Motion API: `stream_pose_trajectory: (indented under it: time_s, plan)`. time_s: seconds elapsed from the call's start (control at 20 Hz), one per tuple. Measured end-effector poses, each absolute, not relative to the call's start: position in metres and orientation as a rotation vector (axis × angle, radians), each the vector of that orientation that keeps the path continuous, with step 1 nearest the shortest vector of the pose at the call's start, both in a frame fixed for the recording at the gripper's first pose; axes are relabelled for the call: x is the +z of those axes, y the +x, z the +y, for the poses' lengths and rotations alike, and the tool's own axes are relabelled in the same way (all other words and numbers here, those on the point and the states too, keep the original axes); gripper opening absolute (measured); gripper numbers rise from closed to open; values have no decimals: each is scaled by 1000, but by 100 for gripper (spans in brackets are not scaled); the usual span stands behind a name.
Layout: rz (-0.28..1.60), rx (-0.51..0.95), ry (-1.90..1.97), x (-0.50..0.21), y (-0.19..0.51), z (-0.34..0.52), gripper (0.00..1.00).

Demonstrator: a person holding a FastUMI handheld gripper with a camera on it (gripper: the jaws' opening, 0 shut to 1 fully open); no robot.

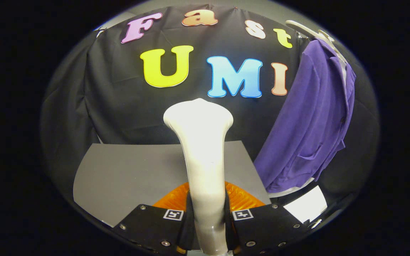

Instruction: Iron the clothes twice with a garment steamer, once on the left side and once on the right side.

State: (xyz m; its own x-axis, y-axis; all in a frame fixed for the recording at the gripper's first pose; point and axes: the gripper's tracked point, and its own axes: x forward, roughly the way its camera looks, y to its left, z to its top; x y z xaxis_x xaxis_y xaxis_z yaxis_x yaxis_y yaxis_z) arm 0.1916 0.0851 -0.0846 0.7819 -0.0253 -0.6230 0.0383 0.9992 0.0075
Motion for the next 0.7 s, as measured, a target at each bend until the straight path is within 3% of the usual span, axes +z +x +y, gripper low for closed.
stream_pose_trajectory:
  time_s: [0.7]
  plan:
    - [542,-117,-64,-42,92,-42,35]
